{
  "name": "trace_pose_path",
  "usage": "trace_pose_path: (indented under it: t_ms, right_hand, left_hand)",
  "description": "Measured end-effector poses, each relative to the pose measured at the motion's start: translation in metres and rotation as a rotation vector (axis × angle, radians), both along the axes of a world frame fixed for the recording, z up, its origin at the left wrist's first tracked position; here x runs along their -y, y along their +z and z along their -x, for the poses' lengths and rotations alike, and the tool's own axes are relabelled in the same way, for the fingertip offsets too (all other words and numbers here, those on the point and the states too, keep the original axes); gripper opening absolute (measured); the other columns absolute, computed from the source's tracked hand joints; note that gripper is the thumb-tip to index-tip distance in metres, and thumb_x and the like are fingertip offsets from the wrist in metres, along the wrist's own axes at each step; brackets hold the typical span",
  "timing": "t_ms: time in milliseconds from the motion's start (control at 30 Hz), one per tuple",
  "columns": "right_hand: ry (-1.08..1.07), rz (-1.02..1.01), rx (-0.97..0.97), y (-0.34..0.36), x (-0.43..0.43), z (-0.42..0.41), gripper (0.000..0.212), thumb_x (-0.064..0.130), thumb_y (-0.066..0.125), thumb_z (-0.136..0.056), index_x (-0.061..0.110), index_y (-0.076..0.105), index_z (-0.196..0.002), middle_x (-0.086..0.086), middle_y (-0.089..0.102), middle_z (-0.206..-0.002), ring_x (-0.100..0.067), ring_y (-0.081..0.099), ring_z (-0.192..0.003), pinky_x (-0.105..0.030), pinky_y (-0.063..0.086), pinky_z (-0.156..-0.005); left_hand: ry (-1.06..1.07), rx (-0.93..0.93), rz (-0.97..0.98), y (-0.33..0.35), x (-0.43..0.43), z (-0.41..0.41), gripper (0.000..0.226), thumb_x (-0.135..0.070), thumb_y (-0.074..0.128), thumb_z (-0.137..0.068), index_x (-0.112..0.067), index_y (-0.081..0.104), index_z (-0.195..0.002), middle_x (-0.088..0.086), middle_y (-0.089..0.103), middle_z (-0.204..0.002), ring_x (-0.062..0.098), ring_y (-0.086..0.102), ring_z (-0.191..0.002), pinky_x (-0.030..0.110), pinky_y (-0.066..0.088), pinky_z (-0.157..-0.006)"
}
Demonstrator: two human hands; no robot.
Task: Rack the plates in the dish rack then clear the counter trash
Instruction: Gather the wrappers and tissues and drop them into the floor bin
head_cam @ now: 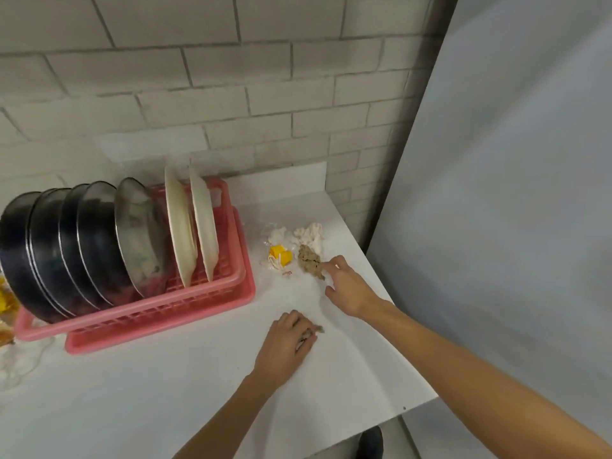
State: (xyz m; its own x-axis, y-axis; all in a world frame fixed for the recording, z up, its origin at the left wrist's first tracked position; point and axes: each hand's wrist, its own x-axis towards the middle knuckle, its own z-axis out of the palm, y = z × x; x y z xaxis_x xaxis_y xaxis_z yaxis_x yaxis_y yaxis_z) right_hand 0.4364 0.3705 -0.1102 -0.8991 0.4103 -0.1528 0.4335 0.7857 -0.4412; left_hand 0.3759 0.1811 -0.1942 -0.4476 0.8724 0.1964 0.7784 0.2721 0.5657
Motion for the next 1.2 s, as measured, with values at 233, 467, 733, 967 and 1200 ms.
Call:
trace_pose_path:
  t_ms: [233,467,733,967,1200]
  right_hand:
    - [0.072,-0.155,0.015,-0.012,-0.015,0.041,0.070,0.017,0.055,-0.093,0.021,0.020,-0.153,-0.010,0.040,-0.132,-0.032,0.056,-0.098,-0.040,0.051,-0.076]
    - [0.129,-0.265,0.029,-0.030,-0.024,0.053,0.044,0.024,0.053,-0.095,0.014,0.044,-0.138,-0.010,0.056,-0.119,-0.030,0.053,-0.104,-0.039,0.046,-0.082]
    - [0.080,-0.147,-0.141,-0.030,-0.031,0.037,0.012,0.019,0.061,-0.092,0.010,0.064,-0.099,-0.003,0.058,-0.098,-0.023,0.053,-0.094,-0.033,0.045,-0.076]
    - [-0.051,0.197,-0.268,-0.016,-0.024,0.013,0.016,0.007,0.070,-0.079,0.012,0.056,-0.073,-0.002,0.056,-0.104,-0.017,0.058,-0.091,-0.020,0.046,-0.079]
    - [-0.351,0.572,-0.351,-0.014,-0.009,-0.008,0.019,0.002,0.067,-0.076,0.013,0.052,-0.072,-0.015,0.067,-0.082,-0.027,0.061,-0.070,-0.038,0.052,-0.063]
  left_hand:
    - [0.117,0.142,-0.051,0.007,0.002,0.001,0.037,-0.041,0.050,-0.096,-0.018,0.043,-0.067,-0.010,0.041,-0.073,0.011,0.043,-0.062,0.022,0.034,-0.058]
    - [0.173,0.241,-0.085,0.007,0.002,0.004,0.036,-0.043,0.047,-0.095,-0.021,0.038,-0.068,-0.008,0.047,-0.070,0.013,0.050,-0.062,0.032,0.044,-0.060]
    - [0.186,0.276,-0.138,0.004,0.002,0.005,0.032,-0.041,0.050,-0.096,-0.028,0.035,-0.070,-0.007,0.047,-0.070,0.015,0.053,-0.063,0.037,0.046,-0.062]
    - [0.184,0.379,-0.169,0.007,0.002,0.008,0.032,-0.041,0.050,-0.096,-0.027,0.038,-0.069,-0.005,0.046,-0.072,0.019,0.055,-0.063,0.043,0.048,-0.062]
    - [0.255,0.497,-0.191,0.015,0.003,0.006,0.031,-0.026,0.060,-0.096,-0.024,0.047,-0.068,-0.007,0.056,-0.066,0.014,0.057,-0.062,0.030,0.045,-0.062]
